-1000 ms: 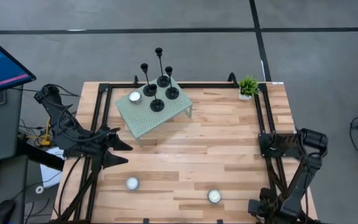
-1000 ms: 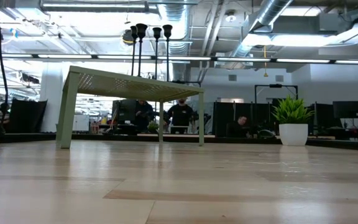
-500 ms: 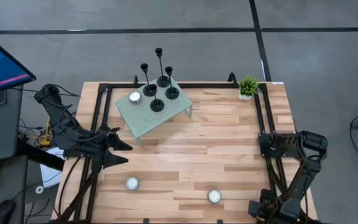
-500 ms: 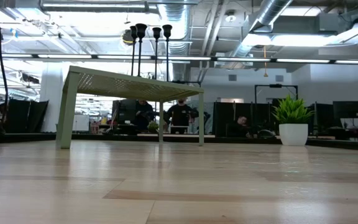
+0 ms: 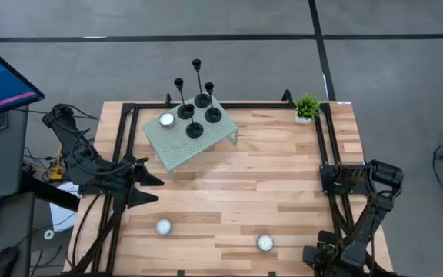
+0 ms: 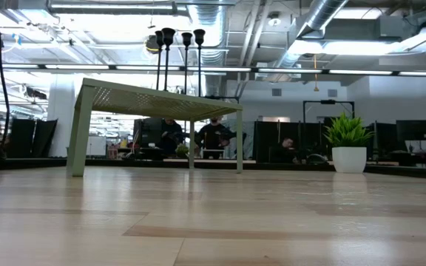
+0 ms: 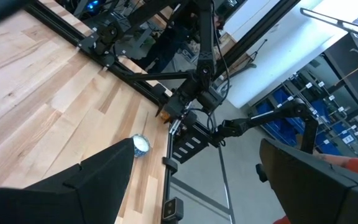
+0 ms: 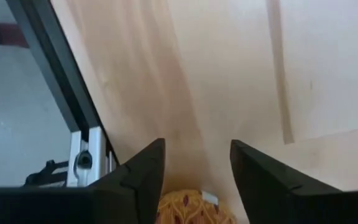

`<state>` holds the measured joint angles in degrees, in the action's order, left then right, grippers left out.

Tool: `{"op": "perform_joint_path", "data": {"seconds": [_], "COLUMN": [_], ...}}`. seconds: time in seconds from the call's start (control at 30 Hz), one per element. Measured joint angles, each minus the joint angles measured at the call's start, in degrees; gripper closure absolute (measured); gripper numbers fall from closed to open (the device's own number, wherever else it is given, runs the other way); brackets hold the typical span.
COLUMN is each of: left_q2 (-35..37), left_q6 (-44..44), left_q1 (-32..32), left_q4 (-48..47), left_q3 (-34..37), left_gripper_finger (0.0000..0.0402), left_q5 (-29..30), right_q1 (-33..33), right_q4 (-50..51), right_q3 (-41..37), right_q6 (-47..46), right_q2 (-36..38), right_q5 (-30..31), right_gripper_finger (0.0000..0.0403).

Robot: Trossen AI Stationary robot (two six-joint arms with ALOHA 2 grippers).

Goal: Pick & Place candle stick holders
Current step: Put the orange patterned scented candle on the shelf

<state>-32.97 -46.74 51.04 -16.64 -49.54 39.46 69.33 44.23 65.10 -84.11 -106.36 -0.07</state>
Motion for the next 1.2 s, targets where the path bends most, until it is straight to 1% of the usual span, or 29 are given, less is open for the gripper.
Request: {"op": "perform_joint_path", "data": {"seconds": [0.07,0.1,0.17,0.3,0.4,0.5,0.6,0.67,0.73,0.9,1.03,1.2], "left_q2": [0.3,0.4,0.9,2.1,2.6,2.7,3.2,3.8,4.4,6.3,8.1,10.1], "left_q6": [0.0,0.0,0.0,0.0,0.0,0.0,0.0,0.0,-0.1,-0.2,-0.2,-0.2], "left_q1": [0.0,0.0,0.0,0.0,0.0,0.0,0.0,0.0,0.0,0.0,0.0,0.0], "left_q4": [0.0,0.0,0.0,0.1,0.3,0.3,0.2,0.2,0.0,0.0,0.0,0.0], "left_q3": [0.0,0.0,0.0,0.0,0.0,0.0,0.0,0.0,0.0,0.0,0.0,0.0], "left_gripper_finger": [0.0053,0.0053,0.0053,0.0053,0.0053,0.0053,0.0053,0.0053,0.0053,0.0053,0.0053,0.0053], "left_q5": [0.0,0.0,0.7,1.5,2.0,2.1,0.6,-1.0,-2.4,-7.1,-9.9,-11.3], "right_q1": [-1.1,-2.3,-4.9,-11.5,-17.6,-22.8,-26.4,-28.0,-29.0,-29.2,-28.4,-26.5], "right_q4": [0.7,1.0,1.8,6.4,11.3,17.4,19.8,19.5,18.7,18.3,17.0,10.9], "right_q3": [0.0,0.0,0.0,0.1,0.1,0.0,0.0,0.0,0.0,0.0,0.0,-0.2], "right_q6": [0.4,1.6,5.0,10.0,13.2,15.4,16.8,17.6,19.3,24.7,24.6,19.4], "right_q2": [1.2,2.3,5.1,12.1,15.7,16.0,13.5,10.6,7.1,-0.6,-2.5,-2.7], "right_q5": [-0.9,-2.4,-5.9,-10.2,-14.4,-19.9,-25.1,-29.2,-33.1,-41.3,-44.5,-45.7], "right_gripper_finger": [0.0231,0.0226,0.0205,0.0138,0.0084,0.0038,0.001,0.0006,0.0011,0.0021,0.002,0.0019]}}
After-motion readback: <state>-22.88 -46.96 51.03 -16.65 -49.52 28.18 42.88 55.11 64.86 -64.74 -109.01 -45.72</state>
